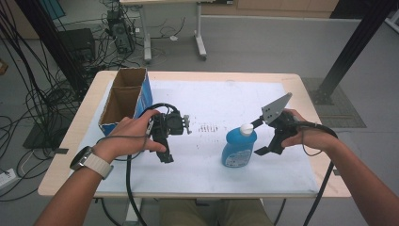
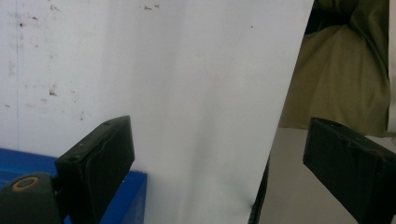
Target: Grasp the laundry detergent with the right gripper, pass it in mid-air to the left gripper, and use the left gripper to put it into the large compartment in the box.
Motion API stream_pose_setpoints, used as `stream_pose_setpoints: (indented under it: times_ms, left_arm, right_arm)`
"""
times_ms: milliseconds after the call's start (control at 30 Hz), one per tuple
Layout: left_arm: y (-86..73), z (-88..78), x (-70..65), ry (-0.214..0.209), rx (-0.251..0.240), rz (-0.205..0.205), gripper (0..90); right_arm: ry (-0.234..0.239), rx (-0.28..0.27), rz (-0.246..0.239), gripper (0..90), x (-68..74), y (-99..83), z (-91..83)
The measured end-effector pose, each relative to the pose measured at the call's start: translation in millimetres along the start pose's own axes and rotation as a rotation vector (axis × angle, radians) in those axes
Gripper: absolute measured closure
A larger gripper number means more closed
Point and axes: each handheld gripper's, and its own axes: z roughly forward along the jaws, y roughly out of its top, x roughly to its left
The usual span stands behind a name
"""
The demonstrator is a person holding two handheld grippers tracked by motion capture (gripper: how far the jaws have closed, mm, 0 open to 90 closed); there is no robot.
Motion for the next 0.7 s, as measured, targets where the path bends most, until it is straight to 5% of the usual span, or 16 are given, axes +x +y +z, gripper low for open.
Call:
stream_pose_setpoints:
  times_ms: [700]
  left_arm:
    - [0.2, 0.2, -0.2, 0.0, 0.002, 0.0, 9.2]
  right_arm:
    - [0.003, 0.003, 0.004, 5.4, 0.0, -0.1, 1.9]
